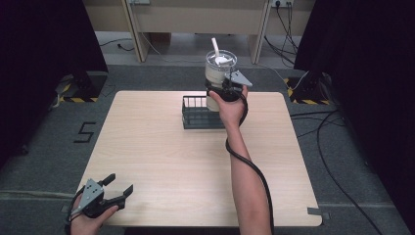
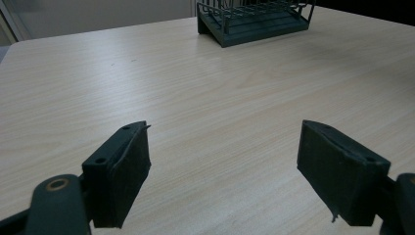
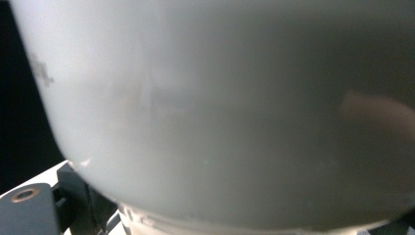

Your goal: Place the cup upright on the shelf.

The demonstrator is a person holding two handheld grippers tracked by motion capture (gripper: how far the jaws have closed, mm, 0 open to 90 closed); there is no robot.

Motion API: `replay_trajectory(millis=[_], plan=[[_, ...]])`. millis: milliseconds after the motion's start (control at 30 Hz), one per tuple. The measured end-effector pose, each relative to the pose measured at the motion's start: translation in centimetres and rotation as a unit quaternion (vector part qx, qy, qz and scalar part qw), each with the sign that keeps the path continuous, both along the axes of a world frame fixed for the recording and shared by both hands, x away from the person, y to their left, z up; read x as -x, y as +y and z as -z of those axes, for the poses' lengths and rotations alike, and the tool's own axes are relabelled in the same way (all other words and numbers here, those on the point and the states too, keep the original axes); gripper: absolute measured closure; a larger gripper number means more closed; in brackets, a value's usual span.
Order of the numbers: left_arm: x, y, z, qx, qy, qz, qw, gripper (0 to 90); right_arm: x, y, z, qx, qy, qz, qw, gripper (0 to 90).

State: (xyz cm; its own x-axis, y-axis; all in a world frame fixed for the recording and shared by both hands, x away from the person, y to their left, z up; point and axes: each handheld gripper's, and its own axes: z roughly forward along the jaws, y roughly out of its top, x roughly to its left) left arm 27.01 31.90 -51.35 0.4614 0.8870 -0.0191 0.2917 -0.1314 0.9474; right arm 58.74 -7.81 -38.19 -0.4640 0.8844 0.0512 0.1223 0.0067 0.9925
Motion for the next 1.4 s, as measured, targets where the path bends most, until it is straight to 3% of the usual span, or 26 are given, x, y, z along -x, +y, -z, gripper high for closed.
replay_trajectory(millis=[500,1233,1400], plan=[[0.0,0.0,0.0,0.001,0.000,0.002,1.0000,19.3,-1.5,0.3,1.6,0.004,0.019,0.005,0.9998,9.5],[0.0,0.0,0.0,0.000,-0.001,0.005,1.0000,19.3,-2.1,1.6,4.4,0.023,0.042,0.007,0.9989,9.4],[0.0,0.0,0.0,-0.001,0.000,0.007,1.0000,19.3,-2.0,1.7,4.6,0.027,0.037,0.008,0.9989,9.4]])
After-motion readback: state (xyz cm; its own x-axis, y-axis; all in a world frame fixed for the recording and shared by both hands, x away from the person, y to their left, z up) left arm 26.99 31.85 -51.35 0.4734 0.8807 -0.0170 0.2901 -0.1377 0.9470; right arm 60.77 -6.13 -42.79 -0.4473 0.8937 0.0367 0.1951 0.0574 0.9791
